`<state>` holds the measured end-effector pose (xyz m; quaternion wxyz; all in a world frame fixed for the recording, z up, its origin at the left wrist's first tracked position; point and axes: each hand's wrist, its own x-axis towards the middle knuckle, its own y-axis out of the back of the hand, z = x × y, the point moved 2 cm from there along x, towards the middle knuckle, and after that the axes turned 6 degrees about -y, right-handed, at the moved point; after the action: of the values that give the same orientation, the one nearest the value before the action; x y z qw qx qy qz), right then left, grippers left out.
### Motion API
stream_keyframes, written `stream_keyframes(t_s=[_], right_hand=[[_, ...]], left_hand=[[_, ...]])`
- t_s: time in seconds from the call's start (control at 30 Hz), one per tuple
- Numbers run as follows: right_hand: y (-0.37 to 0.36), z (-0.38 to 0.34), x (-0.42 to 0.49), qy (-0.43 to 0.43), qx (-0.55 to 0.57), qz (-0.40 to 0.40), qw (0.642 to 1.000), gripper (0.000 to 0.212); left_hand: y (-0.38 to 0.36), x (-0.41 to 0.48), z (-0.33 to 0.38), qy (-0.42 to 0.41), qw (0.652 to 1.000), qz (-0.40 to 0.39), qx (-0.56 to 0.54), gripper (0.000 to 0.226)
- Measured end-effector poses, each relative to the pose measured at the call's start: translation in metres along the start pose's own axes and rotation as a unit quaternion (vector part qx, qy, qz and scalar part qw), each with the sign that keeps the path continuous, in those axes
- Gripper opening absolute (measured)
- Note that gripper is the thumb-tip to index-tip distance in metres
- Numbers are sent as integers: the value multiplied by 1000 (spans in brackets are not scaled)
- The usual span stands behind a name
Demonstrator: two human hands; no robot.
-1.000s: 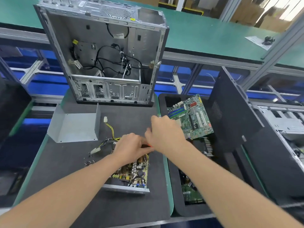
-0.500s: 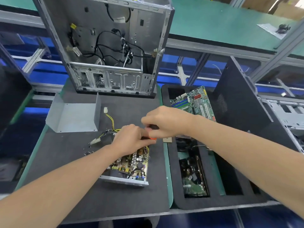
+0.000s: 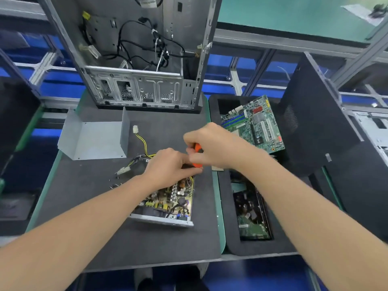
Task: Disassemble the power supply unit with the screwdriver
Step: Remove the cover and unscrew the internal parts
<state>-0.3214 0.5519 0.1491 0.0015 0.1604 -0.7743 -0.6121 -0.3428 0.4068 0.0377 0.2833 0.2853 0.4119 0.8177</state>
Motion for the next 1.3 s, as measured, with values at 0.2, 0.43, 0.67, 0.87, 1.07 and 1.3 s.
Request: stream_keyframes(t_s=[0.2,0.43,0.67,0.87,1.07,1.3], right_hand=[[14,3,4,144,-34,-60,987,19],[7,-14,7,-132,24,58,989,22],[-10,-24,15,-223,-7,149,963,14],[14,-6,14,89,-21,-23,996,18],[12,-11,5,-20,-42,35,998,25],[-12,-43,12,-275,-13,135,952,40]], left_hand=[[-1,-2,1,-1,1000,5,-3,31],[7,-2,4,8,995,74,66,21],[9,-1,5,16,995,89,41,35],[8,2,-5,0,998,49,38,20],[6,-3,1,-4,997,65,37,19],[8,-5,7,41,994,95,26,58]])
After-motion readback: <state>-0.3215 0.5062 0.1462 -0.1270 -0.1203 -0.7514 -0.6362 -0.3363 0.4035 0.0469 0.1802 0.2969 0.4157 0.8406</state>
